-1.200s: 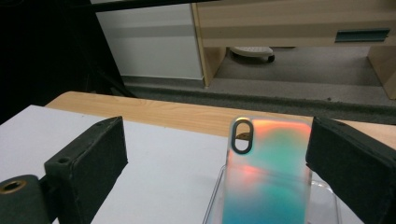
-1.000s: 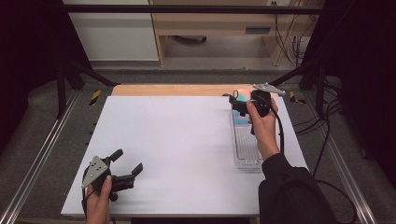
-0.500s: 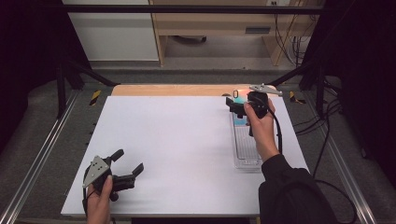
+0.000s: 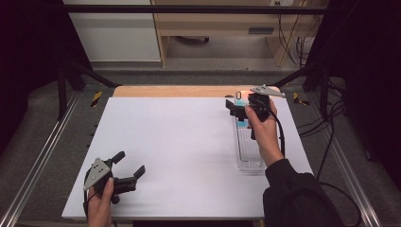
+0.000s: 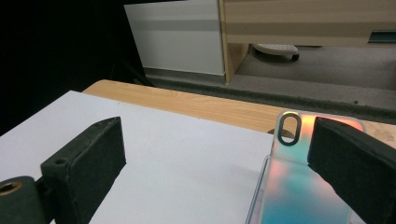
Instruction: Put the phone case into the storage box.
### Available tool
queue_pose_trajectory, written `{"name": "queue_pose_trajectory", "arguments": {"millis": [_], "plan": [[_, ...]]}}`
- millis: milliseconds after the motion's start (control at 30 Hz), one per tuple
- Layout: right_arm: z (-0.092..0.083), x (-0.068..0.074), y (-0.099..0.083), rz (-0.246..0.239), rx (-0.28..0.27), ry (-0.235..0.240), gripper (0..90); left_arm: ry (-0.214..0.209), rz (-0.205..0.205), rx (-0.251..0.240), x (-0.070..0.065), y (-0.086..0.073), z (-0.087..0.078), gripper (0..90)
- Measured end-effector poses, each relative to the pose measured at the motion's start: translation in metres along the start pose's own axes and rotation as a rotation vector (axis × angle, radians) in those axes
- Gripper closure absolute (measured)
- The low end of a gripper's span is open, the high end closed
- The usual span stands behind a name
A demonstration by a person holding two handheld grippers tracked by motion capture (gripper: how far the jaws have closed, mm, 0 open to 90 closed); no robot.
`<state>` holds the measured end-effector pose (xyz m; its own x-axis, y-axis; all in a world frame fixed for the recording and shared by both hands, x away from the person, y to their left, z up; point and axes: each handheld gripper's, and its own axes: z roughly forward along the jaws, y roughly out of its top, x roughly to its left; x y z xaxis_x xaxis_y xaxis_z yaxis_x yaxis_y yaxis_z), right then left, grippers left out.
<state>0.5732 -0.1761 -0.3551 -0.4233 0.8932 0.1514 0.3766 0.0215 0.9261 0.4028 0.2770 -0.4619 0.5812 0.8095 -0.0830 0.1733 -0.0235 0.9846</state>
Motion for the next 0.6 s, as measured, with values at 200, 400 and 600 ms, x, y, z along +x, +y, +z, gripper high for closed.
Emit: {"name": "queue_pose_trajectory", "arguments": {"millis": [200, 400, 600], "plan": [[-0.003, 0.007, 0.000, -0.023, 0.009, 0.013, 4.3, 0.000, 0.000, 0.001, 0.000, 0.000, 0.000, 2.8], [-0.008, 0.015, -0.001, -0.052, 0.024, 0.022, 4.3, -0.001, 0.002, 0.001, 0.000, 0.000, 0.000, 2.8], [-0.011, 0.023, -0.004, -0.087, 0.046, 0.025, 4.3, -0.001, 0.002, 0.001, 0.000, 0.000, 0.000, 2.8]]}}
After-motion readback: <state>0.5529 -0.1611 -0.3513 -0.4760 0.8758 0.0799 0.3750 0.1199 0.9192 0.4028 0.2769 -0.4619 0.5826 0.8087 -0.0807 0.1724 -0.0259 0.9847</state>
